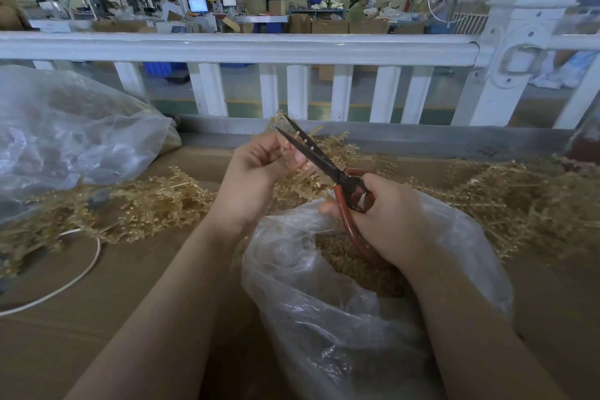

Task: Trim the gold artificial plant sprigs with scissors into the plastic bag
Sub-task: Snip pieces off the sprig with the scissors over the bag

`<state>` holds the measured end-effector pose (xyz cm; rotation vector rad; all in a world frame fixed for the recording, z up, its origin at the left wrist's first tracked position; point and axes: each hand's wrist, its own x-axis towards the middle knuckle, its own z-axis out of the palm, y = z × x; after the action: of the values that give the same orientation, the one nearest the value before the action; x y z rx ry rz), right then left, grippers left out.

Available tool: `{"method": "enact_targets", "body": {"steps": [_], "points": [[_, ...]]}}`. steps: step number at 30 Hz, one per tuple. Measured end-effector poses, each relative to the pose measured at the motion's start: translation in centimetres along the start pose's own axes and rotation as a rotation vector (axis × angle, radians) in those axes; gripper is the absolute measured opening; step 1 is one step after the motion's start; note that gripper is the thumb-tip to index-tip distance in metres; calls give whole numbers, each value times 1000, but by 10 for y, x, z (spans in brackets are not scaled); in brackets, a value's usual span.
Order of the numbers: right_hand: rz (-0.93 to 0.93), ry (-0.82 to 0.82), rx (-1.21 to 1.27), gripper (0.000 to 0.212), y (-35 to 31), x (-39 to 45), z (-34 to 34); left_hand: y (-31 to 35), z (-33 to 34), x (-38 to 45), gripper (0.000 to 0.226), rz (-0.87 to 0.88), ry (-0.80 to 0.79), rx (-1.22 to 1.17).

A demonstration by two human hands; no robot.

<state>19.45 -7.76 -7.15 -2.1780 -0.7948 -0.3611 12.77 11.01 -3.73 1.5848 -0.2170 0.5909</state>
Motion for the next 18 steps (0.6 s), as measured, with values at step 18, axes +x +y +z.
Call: {"method": "enact_targets", "body": {"steps": [18], "points": [[8, -7, -6, 58, -2, -2, -1, 0, 2, -1, 11, -7, -77, 37]]}}
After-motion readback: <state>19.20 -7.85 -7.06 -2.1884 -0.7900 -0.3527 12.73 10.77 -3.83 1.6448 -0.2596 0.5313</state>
